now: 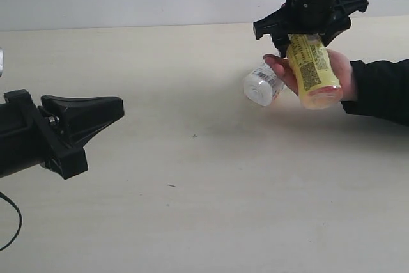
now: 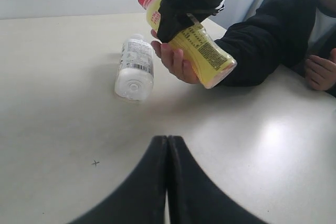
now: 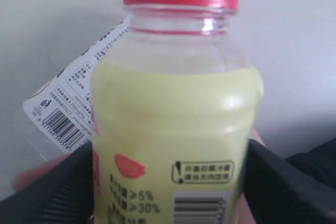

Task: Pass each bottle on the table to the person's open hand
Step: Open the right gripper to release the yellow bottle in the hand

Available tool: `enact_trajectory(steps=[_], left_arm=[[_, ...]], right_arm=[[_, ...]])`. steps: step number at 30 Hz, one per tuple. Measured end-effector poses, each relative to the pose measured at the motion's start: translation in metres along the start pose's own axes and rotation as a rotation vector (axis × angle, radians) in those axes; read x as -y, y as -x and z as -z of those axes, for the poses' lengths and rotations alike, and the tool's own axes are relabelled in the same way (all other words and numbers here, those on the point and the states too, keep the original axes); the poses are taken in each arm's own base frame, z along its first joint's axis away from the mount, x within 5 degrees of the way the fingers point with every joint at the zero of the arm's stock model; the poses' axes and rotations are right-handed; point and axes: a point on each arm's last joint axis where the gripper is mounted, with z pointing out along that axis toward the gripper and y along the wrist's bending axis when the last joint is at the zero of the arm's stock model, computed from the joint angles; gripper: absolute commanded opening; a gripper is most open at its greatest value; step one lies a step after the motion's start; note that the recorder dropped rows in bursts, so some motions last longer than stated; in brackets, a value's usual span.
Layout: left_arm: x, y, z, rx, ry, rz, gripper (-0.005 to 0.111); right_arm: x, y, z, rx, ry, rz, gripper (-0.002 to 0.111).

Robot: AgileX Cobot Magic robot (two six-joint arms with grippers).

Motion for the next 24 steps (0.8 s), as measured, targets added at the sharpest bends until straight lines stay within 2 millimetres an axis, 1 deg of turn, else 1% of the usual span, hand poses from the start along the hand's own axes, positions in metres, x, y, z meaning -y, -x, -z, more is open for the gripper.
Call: enact_trajectory(steps=[11, 13, 16, 20, 22, 23, 24], left_arm=[[0.000, 0.000, 0.000, 0.000, 0.000, 0.000, 0.000], [0.000, 0.000, 0.000, 0.000, 0.000, 0.000, 0.000], [0.000, 0.000, 0.000, 0.000, 0.000, 0.000, 0.000], [0.000, 0.000, 0.000, 0.000, 0.000, 0.000, 0.000], [0.000, 0.000, 0.000, 0.000, 0.000, 0.000, 0.000], [0.000, 0.000, 0.000, 0.000, 0.000, 0.000, 0.000], [0.000, 0.000, 0.000, 0.000, 0.000, 0.000, 0.000]], right_arm=[[0.000, 0.000, 0.000, 0.002, -0.005, 0.003, 0.078], [0.002, 0.001, 0.004, 0.012, -0.003, 0.000, 0.078], [0.006, 0.001, 0.023, 0.051, 0.003, -0.009, 0.078], [0.017, 0.001, 0.062, 0.138, 0.020, -0.010, 0.078], [0.022, -0.001, 0.078, 0.169, 0.023, -0.003, 0.078], [0.025, -0.003, 0.090, 0.188, 0.025, 0.003, 0.077], [0.028, -0.005, 0.097, 0.195, 0.024, 0.006, 0.075]])
